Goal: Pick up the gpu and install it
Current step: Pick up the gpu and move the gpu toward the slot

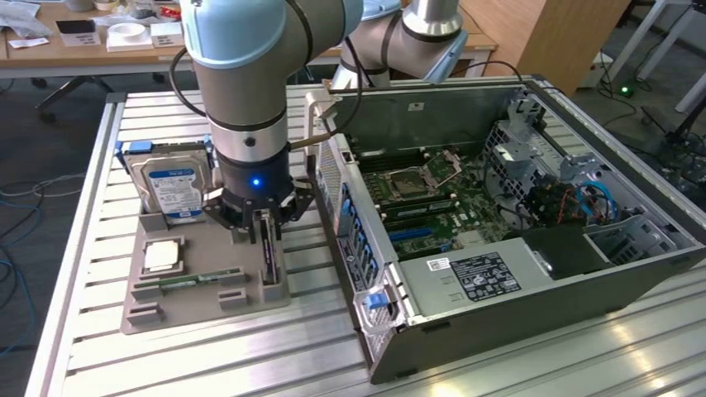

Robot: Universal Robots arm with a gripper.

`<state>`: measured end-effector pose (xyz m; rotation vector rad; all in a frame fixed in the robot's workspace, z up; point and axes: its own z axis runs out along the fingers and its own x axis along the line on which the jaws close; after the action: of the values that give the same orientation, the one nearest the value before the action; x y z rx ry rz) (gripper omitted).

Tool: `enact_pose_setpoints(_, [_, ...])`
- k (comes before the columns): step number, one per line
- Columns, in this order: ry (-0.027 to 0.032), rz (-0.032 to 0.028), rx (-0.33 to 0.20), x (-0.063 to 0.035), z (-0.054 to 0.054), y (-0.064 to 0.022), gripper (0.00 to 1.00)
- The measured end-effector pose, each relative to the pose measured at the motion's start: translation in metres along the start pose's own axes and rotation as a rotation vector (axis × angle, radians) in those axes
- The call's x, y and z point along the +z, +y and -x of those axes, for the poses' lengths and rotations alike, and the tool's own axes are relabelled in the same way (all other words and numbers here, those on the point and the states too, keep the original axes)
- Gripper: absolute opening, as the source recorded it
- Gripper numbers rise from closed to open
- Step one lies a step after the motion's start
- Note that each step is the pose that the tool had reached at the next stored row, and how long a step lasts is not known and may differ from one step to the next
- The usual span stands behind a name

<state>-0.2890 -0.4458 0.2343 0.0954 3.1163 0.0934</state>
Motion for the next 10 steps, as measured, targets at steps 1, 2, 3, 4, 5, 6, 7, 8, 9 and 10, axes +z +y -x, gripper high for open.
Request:
enact_pose_setpoints(1, [0.0000, 0.0001, 0.000, 0.0000, 0.0000, -0.0001, 0.41])
enact_pose_setpoints(2, [-0.0001, 0.0002, 0.000, 0.0000, 0.0000, -0.0001, 0.41])
enact_pose_setpoints(3, [-0.0001, 0.0002, 0.000, 0.0000, 0.0000, -0.0001, 0.41])
enact_pose_setpoints(4, [-0.0002, 0.0002, 0.000, 0.0001, 0.0000, -0.0001, 0.41])
enact_pose_setpoints(5, [-0.0001, 0.0002, 0.000, 0.0000, 0.0000, -0.0002, 0.41])
enact_pose_setpoints(6, [-0.0001, 0.0001, 0.000, 0.0000, 0.0000, -0.0002, 0.41])
enact_pose_setpoints(7, [-0.0002, 0.0002, 0.000, 0.0001, 0.0000, -0.0002, 0.41])
enact_pose_setpoints(8, [-0.0001, 0.0002, 0.000, 0.0001, 0.0000, -0.0002, 0.41])
enact_pose_setpoints(9, [-0.0001, 0.0002, 0.000, 0.0001, 0.0000, -0.0002, 0.41])
enact_pose_setpoints(10, [-0.0001, 0.0001, 0.000, 0.0000, 0.0000, -0.0002, 0.41])
